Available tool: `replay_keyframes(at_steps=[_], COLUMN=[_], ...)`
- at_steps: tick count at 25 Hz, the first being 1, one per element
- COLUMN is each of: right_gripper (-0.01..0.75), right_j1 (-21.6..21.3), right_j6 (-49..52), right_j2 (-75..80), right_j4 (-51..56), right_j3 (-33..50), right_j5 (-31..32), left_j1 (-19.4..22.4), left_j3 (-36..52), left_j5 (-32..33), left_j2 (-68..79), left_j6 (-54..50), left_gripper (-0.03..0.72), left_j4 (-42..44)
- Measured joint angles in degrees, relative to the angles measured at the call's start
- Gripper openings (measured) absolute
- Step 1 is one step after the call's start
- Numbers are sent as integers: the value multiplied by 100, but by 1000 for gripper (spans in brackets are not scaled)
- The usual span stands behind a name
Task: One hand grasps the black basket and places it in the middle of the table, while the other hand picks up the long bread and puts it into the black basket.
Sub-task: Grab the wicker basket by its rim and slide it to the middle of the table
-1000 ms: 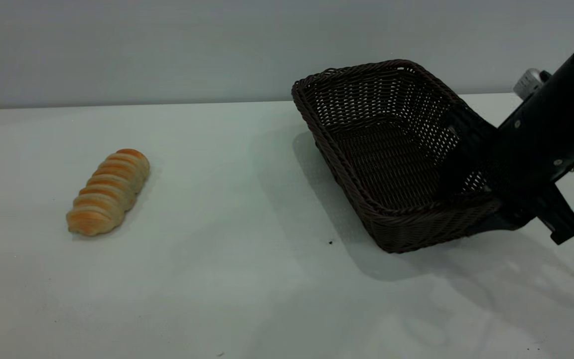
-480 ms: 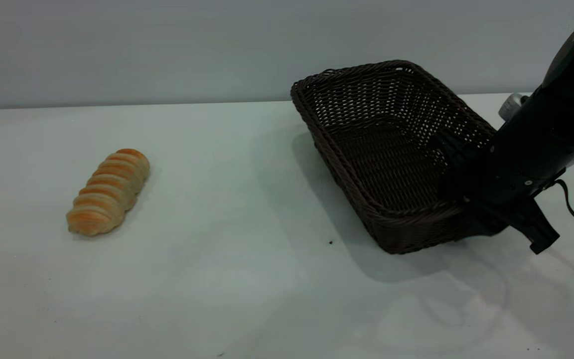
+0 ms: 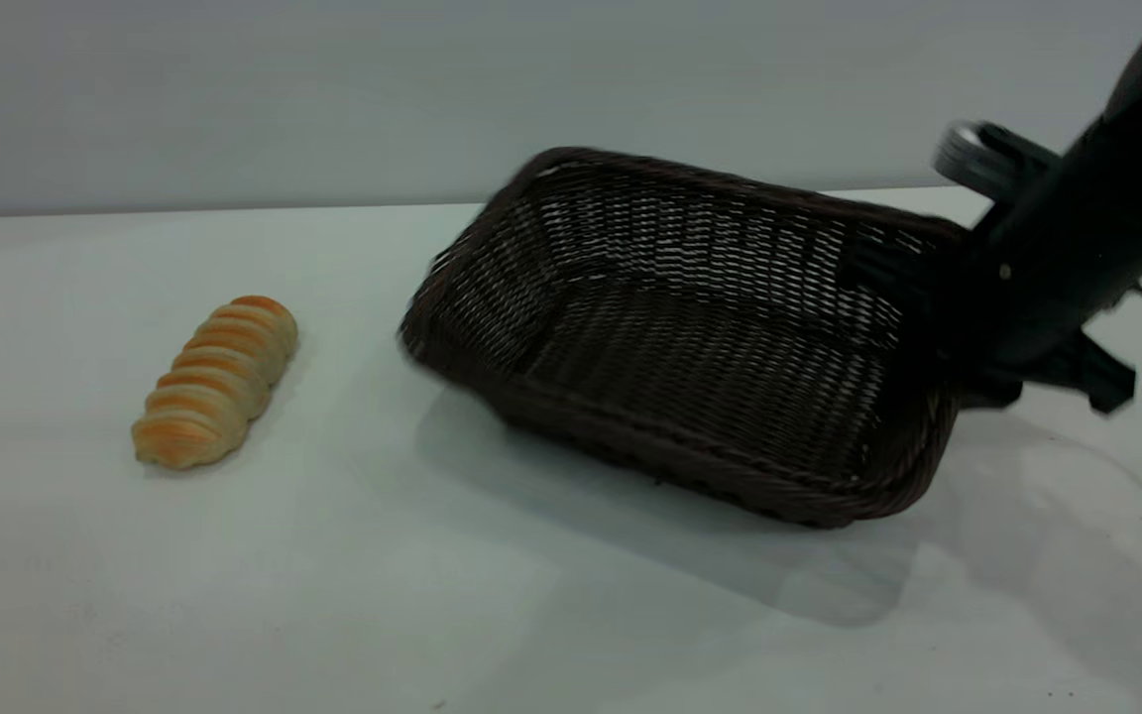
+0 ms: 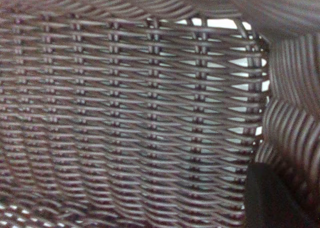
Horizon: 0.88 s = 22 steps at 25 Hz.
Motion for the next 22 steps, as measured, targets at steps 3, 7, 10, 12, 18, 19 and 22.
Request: replay_keyframes(at_steps=[3,7,10,12,18,19,22], right_gripper=[95,95,95,95,103,112,183], right_j1=[0,0,20,106,417,423,350], right_j6=[-646,-922,-934,-934,-922,-883,-785], right_j2=[65,403,804,1086,1528,1539,1543], right_j4=[-121,-216,-333,-444,-703,-741,-780], right_j3=[-505,-1405,-2025,-2355,-2923,-2935,-2985], right_j5=[677,1695,2336,2688,3073,3075,3102], left_j1=[0,0,0,0,0,0,0], left_j3=[0,0,0,0,0,0,0], left_j5=[0,27,72,112,259,285,320], left_j2=[0,0,0,0,0,0,0], left_j6=[23,129,152,156,156,156,156], left_gripper=[501,501,501,501,501,501,501], left_j4=[0,0,0,0,0,0,0])
